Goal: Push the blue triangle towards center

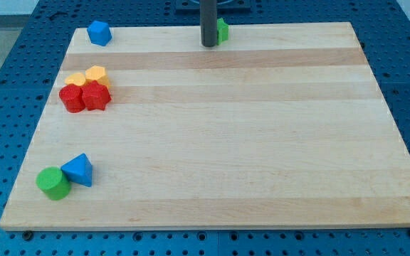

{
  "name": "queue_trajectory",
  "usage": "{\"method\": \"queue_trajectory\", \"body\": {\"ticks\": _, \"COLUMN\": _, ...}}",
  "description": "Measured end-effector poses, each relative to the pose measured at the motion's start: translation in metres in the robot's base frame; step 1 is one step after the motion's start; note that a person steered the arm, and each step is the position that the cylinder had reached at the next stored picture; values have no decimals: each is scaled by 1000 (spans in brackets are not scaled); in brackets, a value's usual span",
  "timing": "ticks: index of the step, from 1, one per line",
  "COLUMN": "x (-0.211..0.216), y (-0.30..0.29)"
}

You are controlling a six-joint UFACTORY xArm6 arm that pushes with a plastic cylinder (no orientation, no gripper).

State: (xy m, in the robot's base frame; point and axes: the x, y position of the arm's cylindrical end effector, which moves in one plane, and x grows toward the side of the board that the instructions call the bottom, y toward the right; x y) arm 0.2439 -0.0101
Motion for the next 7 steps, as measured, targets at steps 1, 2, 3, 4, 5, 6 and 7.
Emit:
{"method": "queue_trajectory", "body": {"ticks": 1, "x": 1, "y": 0}}
{"method": "queue_trajectory", "body": {"ticks": 2, "x": 77, "y": -10}}
{"method": "queue_trajectory", "body": {"ticks": 3, "x": 122, "y": -11}}
{"method": "queue_trajectory", "body": {"ticks": 4, "x": 142, "y": -12}}
{"method": "queue_trajectory", "body": {"ticks": 5, "x": 172, "y": -18}}
{"method": "queue_trajectory", "body": {"ticks": 6, "x": 227, "y": -18}}
{"method": "queue_trajectory", "body": {"ticks": 7, "x": 271, "y": -42}}
